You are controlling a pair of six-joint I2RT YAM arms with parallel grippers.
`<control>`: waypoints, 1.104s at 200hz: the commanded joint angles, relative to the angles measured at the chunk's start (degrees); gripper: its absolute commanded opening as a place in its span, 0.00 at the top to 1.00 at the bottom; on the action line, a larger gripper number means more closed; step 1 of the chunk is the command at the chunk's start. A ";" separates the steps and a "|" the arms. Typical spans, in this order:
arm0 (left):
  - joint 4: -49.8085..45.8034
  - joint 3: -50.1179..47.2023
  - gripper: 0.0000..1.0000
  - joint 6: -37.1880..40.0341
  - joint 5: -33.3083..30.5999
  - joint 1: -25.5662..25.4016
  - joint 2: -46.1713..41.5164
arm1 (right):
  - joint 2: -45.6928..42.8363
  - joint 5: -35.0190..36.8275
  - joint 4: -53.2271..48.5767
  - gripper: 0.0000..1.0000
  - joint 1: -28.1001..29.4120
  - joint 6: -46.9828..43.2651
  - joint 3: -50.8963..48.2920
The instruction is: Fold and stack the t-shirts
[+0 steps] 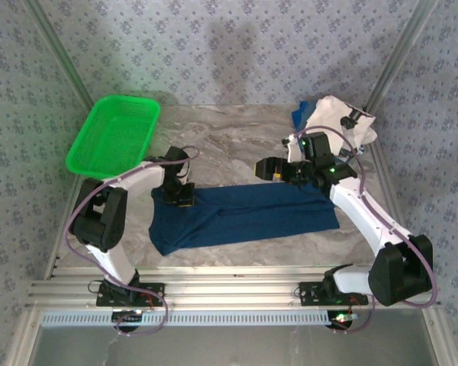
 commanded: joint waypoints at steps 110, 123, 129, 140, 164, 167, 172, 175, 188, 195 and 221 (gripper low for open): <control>-3.48 -7.41 1.00 -0.40 3.53 -11.36 -14.02 | -0.63 1.04 -1.81 0.00 -3.39 -0.07 -1.04; -2.80 -8.65 1.00 -1.45 3.64 -13.11 -14.42 | -0.25 1.05 -1.63 0.00 -3.37 0.07 -1.23; -2.40 -9.17 1.00 -2.05 3.65 -13.87 -14.53 | -0.08 1.01 -1.52 0.00 -3.39 0.26 -1.37; -1.38 -10.16 1.00 -3.11 3.74 -15.18 -14.71 | 0.21 1.05 -1.23 0.00 -3.43 0.40 -1.54; -0.13 -11.25 1.00 -4.89 3.83 -18.01 -14.79 | 1.08 0.95 -0.99 0.00 -3.41 0.86 -1.80; -0.10 -11.29 1.00 -5.03 3.84 -18.35 -14.77 | 1.11 0.96 -0.99 0.00 -3.41 0.88 -1.77; -0.15 -11.30 1.00 -5.21 3.82 -18.92 -14.73 | 1.22 1.05 -0.94 0.00 -3.40 0.93 -1.91; -0.15 -11.26 1.00 -5.29 3.82 -19.25 -14.69 | 1.35 0.97 -0.95 0.00 -3.41 0.92 -1.97; 1.64 -11.51 1.00 -5.57 3.75 -20.42 -14.54 | 1.52 1.05 -0.81 0.00 -3.38 1.13 -2.17; 1.94 -11.77 1.00 -5.74 4.02 -20.89 -14.51 | 1.65 1.02 -0.70 0.00 -3.37 1.21 -2.35; 2.59 -12.87 1.00 -6.36 4.31 -22.34 -14.69 | 2.01 0.96 -0.90 0.00 -3.37 1.10 -2.70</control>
